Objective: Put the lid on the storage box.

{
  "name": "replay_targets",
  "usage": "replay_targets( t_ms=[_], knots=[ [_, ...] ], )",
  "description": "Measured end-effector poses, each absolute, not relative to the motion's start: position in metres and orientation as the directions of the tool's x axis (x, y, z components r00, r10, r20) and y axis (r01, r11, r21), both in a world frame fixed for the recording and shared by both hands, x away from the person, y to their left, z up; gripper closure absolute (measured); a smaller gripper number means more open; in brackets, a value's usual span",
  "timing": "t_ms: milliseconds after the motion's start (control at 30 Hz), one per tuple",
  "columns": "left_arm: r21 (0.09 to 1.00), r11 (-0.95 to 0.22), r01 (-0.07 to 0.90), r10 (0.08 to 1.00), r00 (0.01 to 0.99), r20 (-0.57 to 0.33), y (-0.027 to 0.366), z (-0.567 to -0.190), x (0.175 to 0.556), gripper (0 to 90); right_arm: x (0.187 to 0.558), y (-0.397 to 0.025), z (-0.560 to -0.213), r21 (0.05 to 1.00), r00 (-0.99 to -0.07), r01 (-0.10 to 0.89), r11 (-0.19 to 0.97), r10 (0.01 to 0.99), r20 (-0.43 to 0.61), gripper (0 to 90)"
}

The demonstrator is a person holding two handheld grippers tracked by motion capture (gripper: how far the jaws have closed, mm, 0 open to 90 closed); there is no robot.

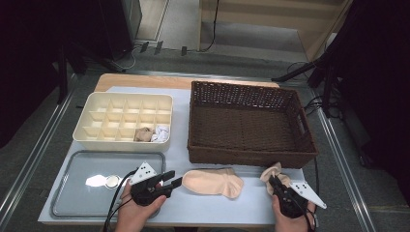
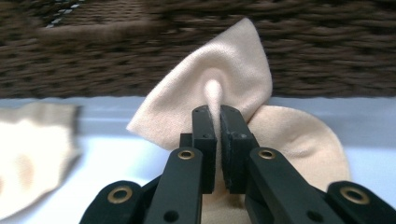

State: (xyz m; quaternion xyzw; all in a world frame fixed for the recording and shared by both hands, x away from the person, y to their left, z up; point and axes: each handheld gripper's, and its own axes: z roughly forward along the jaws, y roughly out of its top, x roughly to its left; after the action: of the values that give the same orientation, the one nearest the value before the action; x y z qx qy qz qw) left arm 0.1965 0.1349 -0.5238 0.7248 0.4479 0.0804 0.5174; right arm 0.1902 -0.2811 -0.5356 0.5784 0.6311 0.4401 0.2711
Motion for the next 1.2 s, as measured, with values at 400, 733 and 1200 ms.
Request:
replay_targets(
  t_ms=[400,733,1200],
  knots=[
    [0.822,-0.069,0.566,0.726,0.594,-0.347,0.133,-0.524,0.196,59.6,0.163,-0.224,-0.519,0.901,-0.396,0.433,0.032,0.905,0.158,86.8],
    [0.826,-0.055,0.560,0.727,0.590,-0.352,0.135,-0.522,0.195,59.3,0.162,-0.179,-0.528,0.905,-0.577,0.407,0.121,0.803,0.152,68.4],
    [0.831,-0.052,0.553,0.722,0.596,-0.351,0.135,-0.519,0.192,59.3,0.150,-0.222,-0.525,0.870,-0.402,0.493,-0.034,0.878,0.262,62.3]
  ],
)
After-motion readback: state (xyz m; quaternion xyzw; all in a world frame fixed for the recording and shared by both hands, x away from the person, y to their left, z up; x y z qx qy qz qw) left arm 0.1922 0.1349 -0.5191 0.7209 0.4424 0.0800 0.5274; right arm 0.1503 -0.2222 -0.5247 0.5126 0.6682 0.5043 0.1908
